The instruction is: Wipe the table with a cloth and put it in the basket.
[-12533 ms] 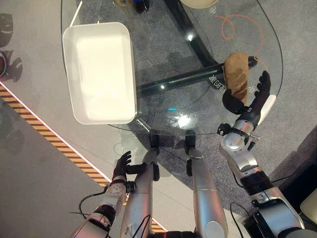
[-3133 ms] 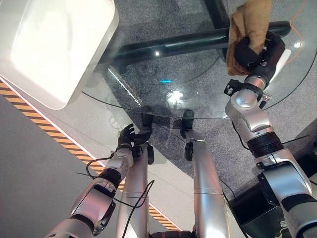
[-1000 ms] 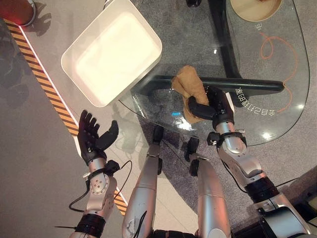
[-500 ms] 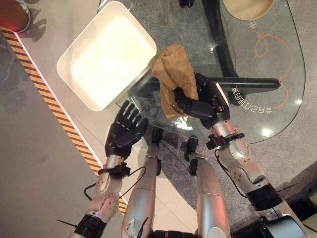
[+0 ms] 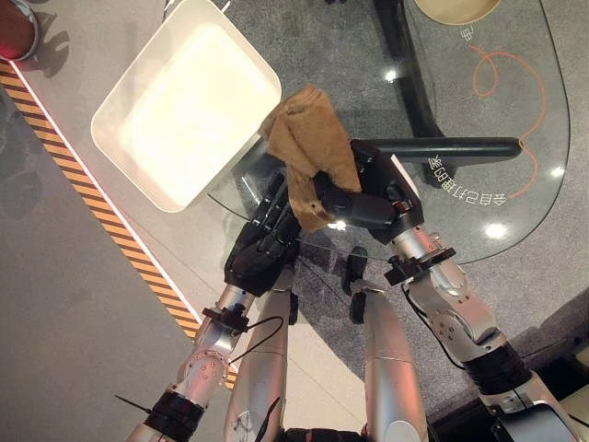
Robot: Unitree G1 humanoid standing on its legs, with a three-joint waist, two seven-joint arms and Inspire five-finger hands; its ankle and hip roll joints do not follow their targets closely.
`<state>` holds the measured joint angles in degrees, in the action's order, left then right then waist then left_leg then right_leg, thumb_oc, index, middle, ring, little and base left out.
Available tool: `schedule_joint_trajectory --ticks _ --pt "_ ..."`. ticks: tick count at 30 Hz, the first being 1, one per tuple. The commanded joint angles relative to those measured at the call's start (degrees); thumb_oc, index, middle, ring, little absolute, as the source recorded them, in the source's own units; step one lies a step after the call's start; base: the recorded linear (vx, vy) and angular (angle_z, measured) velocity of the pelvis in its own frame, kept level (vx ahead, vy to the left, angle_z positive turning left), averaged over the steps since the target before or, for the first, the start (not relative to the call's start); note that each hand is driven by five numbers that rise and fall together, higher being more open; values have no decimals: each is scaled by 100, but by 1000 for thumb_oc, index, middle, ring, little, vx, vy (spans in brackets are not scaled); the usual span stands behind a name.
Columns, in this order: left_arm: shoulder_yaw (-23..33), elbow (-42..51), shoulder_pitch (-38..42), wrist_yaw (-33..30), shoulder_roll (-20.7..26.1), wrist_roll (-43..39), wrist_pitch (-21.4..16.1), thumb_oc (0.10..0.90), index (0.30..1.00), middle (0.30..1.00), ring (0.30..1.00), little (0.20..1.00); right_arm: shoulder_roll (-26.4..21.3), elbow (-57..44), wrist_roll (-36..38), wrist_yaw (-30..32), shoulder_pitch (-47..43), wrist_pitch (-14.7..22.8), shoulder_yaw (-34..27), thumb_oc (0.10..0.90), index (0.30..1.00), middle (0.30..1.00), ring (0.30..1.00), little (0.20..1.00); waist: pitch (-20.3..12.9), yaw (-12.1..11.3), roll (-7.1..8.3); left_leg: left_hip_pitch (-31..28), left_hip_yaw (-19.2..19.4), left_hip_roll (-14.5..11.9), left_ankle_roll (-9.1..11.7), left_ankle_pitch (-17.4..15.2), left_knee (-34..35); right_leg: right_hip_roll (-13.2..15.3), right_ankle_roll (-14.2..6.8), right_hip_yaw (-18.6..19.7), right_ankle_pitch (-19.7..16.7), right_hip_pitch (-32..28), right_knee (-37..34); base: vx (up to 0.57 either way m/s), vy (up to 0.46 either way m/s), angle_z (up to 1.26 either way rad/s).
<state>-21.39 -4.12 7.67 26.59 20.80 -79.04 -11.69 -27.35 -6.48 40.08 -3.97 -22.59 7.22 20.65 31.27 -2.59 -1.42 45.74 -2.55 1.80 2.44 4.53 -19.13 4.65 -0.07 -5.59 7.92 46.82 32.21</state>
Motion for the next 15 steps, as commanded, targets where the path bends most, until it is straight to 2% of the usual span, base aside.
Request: schedule_joint_trajectory --ticks 1,6,9,15 --pt "-23 926 -58 835 -52 -424 118 800 900 900 900 900 -74 -1109 -120 -558 -445 390 272 100 300 300 300 200 -147 162 -85 -44 456 307 -512 -550 -431 -319 -93 34 -733 -61 -732 0 0 0" --pt "-83 1096 14 1101 8 -732 283 800 900 900 900 900 -162 -996 -181 -589 -458 362 389 100 300 300 300 200 -147 155 -64 -35 447 311 -510 -544 -412 -314 -97 41 -758 -61 -773 0 0 0" --pt "-123 1142 93 1044 127 -801 225 800 900 900 900 900 -193 -984 -191 -641 -449 364 475 100 300 300 300 200 -147 157 -43 -39 427 310 -505 -533 -389 -308 -111 38 -781 -62 -793 0 0 0" --pt "-188 1207 236 955 173 -728 123 800 900 900 900 900 -249 -955 -263 -705 -500 55 700 100 300 300 300 200 -147 158 -25 -12 402 321 -491 -512 -388 -307 -109 39 -787 -43 -808 0 0 0"
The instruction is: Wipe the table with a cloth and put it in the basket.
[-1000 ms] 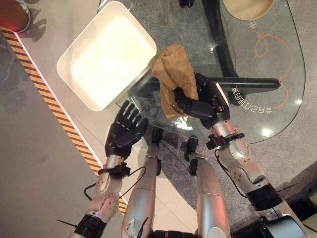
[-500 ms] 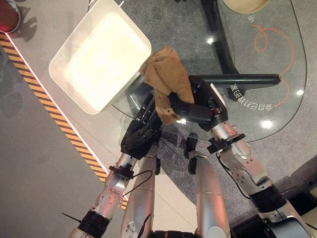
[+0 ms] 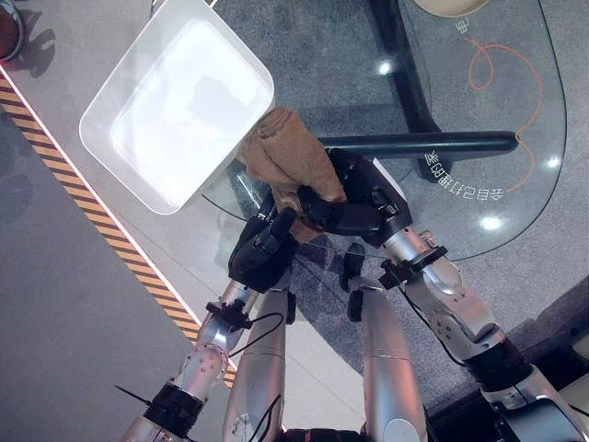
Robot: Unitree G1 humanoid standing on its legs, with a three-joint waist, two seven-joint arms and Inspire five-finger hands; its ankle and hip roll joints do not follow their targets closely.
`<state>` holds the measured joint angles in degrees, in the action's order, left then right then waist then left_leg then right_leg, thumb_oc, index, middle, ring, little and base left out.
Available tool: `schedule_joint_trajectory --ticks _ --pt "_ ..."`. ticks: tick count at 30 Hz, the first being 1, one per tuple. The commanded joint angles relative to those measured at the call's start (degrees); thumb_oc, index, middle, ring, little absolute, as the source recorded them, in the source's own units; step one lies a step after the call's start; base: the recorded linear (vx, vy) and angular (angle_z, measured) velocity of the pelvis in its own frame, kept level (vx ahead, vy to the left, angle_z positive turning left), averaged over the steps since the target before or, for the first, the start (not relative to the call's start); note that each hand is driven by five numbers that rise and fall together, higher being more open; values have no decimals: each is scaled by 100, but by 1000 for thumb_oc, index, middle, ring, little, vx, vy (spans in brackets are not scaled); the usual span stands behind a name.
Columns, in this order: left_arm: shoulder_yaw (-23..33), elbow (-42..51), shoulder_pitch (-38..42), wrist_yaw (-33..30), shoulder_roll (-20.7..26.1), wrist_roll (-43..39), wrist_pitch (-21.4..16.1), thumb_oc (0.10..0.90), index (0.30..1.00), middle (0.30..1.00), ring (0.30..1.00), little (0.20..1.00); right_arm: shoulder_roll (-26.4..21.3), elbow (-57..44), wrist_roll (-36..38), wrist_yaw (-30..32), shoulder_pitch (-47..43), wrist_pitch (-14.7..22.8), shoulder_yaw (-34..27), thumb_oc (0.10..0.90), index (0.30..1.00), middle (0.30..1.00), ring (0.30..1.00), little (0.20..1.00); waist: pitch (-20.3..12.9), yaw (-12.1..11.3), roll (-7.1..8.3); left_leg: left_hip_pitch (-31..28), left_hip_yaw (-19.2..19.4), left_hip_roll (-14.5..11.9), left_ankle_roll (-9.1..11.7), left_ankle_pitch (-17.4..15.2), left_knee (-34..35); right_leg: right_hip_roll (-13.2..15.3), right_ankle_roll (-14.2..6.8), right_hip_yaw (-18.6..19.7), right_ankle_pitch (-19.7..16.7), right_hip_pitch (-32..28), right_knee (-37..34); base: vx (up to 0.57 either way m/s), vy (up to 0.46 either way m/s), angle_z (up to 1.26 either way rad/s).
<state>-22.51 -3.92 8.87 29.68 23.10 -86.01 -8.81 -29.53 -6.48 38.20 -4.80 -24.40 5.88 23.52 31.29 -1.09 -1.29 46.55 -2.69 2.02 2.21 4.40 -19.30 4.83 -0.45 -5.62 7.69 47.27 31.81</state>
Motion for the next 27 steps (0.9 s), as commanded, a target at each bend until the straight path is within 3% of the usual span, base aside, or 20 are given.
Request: schedule_joint_trajectory --ticks 1,8,14,25,27 --pt "-82 1205 124 637 -50 -23 -173 800 900 900 900 900 -48 -942 -93 -588 -314 127 451 100 300 300 300 200 -150 5 -39 -85 414 301 -465 -497 -372 -317 -69 36 -762 -83 -771 0 0 0" --pt "-50 1213 101 717 20 -61 -301 800 900 900 900 900 -267 -505 -968 257 -198 -24 568 100 300 300 300 200 -150 0 -61 -93 431 313 -452 -467 -305 -302 -63 2 -764 -87 -817 0 0 0" --pt "32 1241 -8 788 25 -111 -332 800 900 900 900 900 -339 -391 -962 775 21 80 307 100 300 300 300 200 -150 37 -59 -103 456 315 -458 -459 -283 -326 -65 13 -758 -76 -798 0 0 0" --pt "110 1302 -117 987 -93 -177 -370 800 900 900 900 900 -317 -396 -1146 760 283 -126 187 100 300 300 300 200 -150 82 -42 -112 489 308 -468 -445 -238 -359 -51 25 -764 -56 -805 5 0 0" --pt "100 1300 -212 1051 -116 -232 -352 800 900 900 900 900 -297 -392 -1167 761 374 -164 228 100 300 300 300 200 -150 76 -51 -270 468 308 -448 -611 -274 -365 -75 42 -595 -202 -747 58 4 -2"
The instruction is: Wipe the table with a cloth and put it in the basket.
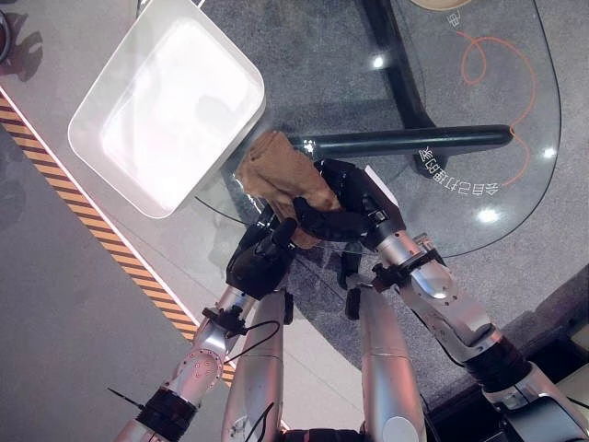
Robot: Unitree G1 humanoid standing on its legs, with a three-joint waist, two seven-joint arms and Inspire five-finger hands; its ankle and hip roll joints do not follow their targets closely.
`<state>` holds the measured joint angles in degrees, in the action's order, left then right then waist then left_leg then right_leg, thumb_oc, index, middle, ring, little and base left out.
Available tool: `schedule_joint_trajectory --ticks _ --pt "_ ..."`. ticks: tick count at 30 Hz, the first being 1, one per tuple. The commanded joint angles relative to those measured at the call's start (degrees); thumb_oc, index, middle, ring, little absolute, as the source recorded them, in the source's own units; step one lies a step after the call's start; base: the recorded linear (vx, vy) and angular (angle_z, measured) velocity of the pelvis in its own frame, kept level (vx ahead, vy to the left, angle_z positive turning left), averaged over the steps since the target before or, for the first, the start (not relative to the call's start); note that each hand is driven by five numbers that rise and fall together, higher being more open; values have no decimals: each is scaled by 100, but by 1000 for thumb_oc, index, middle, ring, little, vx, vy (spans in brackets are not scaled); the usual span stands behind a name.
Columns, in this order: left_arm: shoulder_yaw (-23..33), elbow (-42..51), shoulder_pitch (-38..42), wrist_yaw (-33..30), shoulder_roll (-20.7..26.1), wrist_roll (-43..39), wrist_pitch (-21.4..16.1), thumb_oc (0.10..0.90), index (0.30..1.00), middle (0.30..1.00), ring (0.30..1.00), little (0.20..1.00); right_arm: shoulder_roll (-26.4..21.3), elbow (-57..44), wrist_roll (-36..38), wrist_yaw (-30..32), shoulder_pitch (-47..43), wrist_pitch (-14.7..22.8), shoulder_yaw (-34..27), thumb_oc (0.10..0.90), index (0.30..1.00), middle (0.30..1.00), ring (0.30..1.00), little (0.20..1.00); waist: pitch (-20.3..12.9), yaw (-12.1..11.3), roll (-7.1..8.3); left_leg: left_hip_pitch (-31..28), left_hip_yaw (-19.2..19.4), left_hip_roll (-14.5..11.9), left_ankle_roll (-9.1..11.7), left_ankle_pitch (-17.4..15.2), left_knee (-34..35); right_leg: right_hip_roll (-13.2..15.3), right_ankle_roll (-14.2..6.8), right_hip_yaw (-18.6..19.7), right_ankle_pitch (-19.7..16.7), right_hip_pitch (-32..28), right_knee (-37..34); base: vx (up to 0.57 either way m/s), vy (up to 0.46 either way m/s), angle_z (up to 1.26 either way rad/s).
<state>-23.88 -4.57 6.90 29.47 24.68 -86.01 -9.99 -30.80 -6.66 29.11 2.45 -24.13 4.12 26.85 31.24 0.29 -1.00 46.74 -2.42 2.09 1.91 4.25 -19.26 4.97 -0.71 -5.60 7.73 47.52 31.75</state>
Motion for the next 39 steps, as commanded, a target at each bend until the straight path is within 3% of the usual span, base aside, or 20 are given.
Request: schedule_joint_trajectory --ticks 1,7,16,17,18,23,28,34,39 --pt "241 1366 -24 1123 -293 -272 -227 800 900 900 900 900 -159 -374 -281 50 354 -9 -89 100 300 300 300 200 -145 -63 -84 -279 445 298 -416 -597 -277 -376 -46 37 -596 -218 -740 0 0 0" --pt "262 1412 -77 1466 -386 -666 -107 800 900 900 900 900 -130 -310 -375 110 462 -84 -96 100 300 300 300 200 -145 -51 -95 -272 468 292 -410 -596 -274 -375 -29 21 -580 -212 -733 0 0 0" --pt "477 1362 -48 1525 -376 -927 -440 800 900 900 900 900 -252 -223 -278 117 553 65 -385 100 300 300 300 200 -145 -18 -48 -141 511 278 -413 -422 -193 -389 -7 6 -746 -88 -815 -15 -5 0" --pt "529 1344 -176 1553 -390 -941 -450 800 900 900 900 900 -242 -258 -329 53 722 26 -410 100 300 300 300 200 -145 -13 -42 -324 488 277 -391 -592 -222 -398 -40 29 -585 -256 -762 0 0 0" --pt "606 1340 -111 1568 -392 -948 -458 800 900 900 900 900 -264 -293 -352 1 685 -7 -457 100 300 300 300 200 -145 -3 -33 -154 518 270 -407 -421 -190 -397 -8 15 -750 -97 -815 0 0 0" --pt "765 1341 -164 1590 -409 -909 -602 800 900 900 900 900 -313 -355 -440 -322 855 -43 -511 100 300 300 300 200 -145 15 -11 -186 535 255 -397 -410 -153 -405 0 13 -746 -129 -845 -13 -2 0" --pt "916 1300 -216 915 -363 -554 -1155 800 900 900 900 900 -361 -548 171 -530 993 540 -756 100 300 300 300 200 -145 38 5 -223 517 254 -395 -436 -182 -419 -13 40 -715 -176 -823 0 0 0" --pt "1175 1382 -274 174 -535 96 -1588 800 900 900 900 900 -160 -915 202 -969 1074 758 -979 100 300 300 300 200 -145 32 29 -242 495 268 -412 -431 -175 -450 -21 54 -706 -196 -835 0 0 0" --pt "1286 1448 -206 -132 -519 492 -1625 800 900 900 900 900 -75 -1054 339 -1259 1066 805 -1068 100 300 300 300 200 -145 29 42 -254 480 276 -410 -418 -169 -458 -24 53 -711 -211 -849 0 0 0"
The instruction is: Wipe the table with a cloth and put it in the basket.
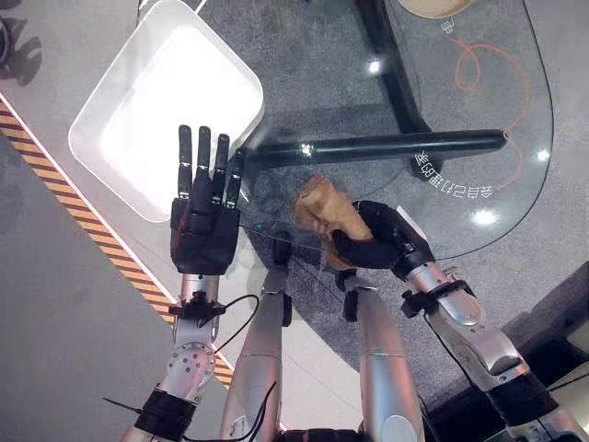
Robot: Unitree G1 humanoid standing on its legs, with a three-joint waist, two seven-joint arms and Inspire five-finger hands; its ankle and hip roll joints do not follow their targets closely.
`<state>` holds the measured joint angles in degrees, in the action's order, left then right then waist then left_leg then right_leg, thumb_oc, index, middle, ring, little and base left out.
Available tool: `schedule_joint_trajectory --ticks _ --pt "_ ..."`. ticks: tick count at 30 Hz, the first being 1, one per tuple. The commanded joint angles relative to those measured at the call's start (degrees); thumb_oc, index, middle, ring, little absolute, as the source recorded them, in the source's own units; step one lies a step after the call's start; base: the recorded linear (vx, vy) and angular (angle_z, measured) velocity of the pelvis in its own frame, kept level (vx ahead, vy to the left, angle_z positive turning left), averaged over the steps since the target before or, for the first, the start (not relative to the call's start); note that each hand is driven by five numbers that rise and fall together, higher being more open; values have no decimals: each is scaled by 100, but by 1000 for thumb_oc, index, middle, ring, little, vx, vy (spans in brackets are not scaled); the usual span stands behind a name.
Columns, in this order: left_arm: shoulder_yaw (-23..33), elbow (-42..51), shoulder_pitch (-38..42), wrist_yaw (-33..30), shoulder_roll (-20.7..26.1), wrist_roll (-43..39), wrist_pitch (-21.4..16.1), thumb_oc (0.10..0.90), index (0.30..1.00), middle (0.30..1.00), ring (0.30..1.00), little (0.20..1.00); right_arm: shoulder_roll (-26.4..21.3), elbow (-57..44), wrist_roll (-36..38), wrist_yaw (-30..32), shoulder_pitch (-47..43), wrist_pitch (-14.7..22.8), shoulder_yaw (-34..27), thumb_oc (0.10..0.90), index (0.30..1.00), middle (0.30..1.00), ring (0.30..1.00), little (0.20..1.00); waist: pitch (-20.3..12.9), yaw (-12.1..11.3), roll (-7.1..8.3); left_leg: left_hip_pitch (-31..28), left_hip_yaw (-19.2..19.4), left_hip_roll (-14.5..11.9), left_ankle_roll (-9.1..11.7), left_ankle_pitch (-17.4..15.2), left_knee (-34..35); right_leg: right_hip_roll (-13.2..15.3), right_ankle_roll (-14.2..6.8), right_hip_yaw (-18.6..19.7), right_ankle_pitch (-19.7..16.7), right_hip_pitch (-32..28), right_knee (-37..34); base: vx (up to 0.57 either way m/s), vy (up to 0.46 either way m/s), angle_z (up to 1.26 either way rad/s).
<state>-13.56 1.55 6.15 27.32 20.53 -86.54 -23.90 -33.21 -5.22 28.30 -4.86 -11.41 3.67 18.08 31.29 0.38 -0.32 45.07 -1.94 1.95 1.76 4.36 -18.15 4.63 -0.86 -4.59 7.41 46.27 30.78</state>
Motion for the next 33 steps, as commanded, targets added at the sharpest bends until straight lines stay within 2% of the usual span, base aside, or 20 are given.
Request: schedule_joint_trajectory --ticks 1,6,11,21,27,29,33 --pt "261 852 -116 49 -107 604 -223 800 900 900 900 900 179 -1230 406 -554 -216 831 -196 100 300 300 300 200 -149 21 -26 -83 426 293 -396 -426 -283 -428 -7 -44 -680 -81 -750 0 0 0" --pt "177 937 -32 -222 -86 1001 -137 800 900 900 900 900 261 -1299 489 -602 -348 964 -133 100 300 300 300 200 -149 12 -41 -73 407 301 -402 -410 -269 -433 -6 -13 -708 -78 -793 0 0 0" --pt "112 926 -4 -403 -92 1192 -56 800 900 900 900 900 356 -1450 802 -609 -522 1423 -184 100 300 300 300 200 -149 14 -57 -106 426 299 -405 -432 -276 -436 -14 8 -712 -117 -816 0 0 0" --pt "133 976 14 -499 -122 1406 197 800 900 900 900 900 564 -2041 871 -852 -755 1493 -378 100 300 300 300 200 -149 28 -39 -175 476 287 -419 -444 -229 -469 -35 62 -747 -160 -854 0 0 0" --pt "112 977 34 -631 -116 1592 228 800 900 900 900 900 720 -2224 1254 -1054 -779 1691 -406 100 300 300 300 200 -149 27 -7 -210 493 280 -426 -438 -169 -486 -45 61 -769 -197 -906 0 0 0" --pt "140 929 51 -616 -113 1603 234 800 900 900 900 900 765 -2267 1195 -1050 -791 1655 -391 100 300 300 300 200 -149 29 -4 -200 491 278 -421 -438 -169 -483 -52 59 -771 -186 -907 -1 0 -2" --pt "154 939 81 -584 -94 1629 258 800 900 900 900 900 713 -2264 1131 -984 -809 1325 -310 100 300 300 300 200 -149 35 -6 -181 507 276 -419 -435 -181 -486 -43 67 -775 -158 -904 0 7 -4"
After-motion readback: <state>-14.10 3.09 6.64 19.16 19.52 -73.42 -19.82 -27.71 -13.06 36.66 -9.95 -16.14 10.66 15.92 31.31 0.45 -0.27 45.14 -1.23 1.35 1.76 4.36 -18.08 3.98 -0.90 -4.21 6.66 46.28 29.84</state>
